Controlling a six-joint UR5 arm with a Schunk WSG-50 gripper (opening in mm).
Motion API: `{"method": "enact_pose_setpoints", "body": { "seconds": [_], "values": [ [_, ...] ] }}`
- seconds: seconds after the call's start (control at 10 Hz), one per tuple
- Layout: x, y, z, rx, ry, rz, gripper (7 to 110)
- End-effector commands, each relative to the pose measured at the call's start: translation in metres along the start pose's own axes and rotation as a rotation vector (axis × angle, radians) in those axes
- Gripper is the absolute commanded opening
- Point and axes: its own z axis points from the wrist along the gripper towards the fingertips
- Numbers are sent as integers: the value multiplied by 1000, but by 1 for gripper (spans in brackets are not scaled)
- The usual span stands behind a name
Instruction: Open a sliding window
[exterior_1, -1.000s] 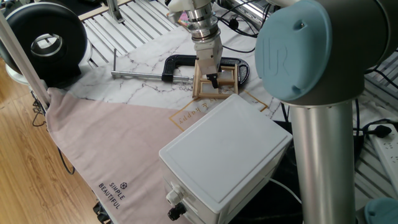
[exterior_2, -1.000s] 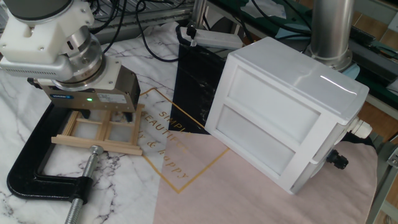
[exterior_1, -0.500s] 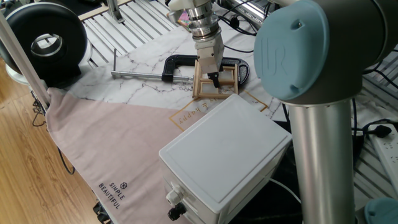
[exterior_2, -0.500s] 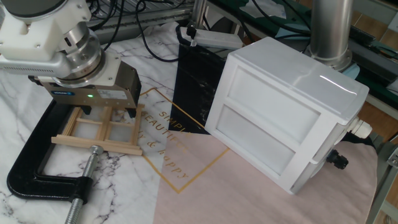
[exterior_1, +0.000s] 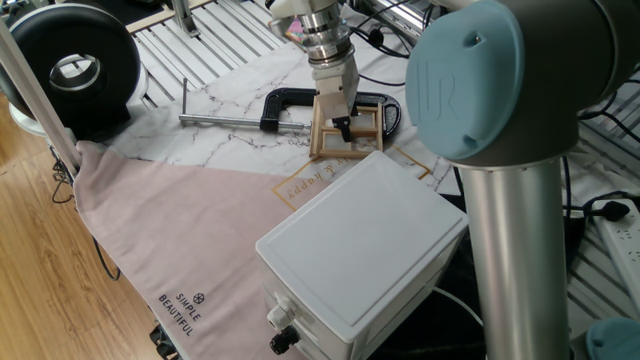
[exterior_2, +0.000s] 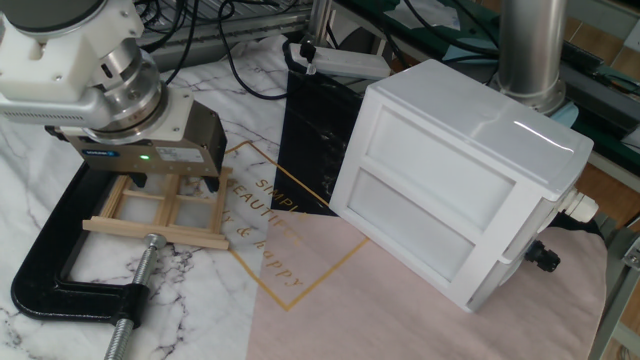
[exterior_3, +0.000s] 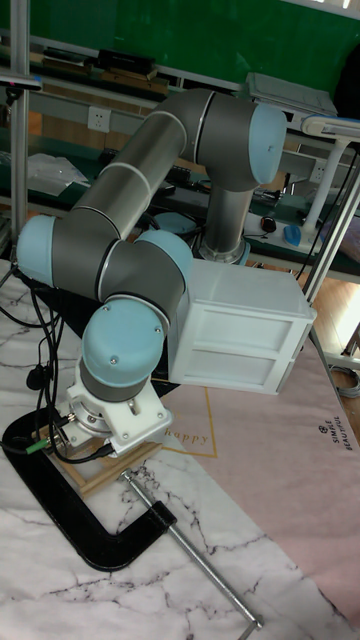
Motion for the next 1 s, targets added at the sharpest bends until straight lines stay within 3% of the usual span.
{"method": "enact_pose_setpoints", "body": {
  "seconds": [0.0, 0.9],
  "values": [
    [0, 3, 0, -17, 3, 2, 88],
    [-3, 5, 3, -35, 2, -7, 88]
  ]
}}
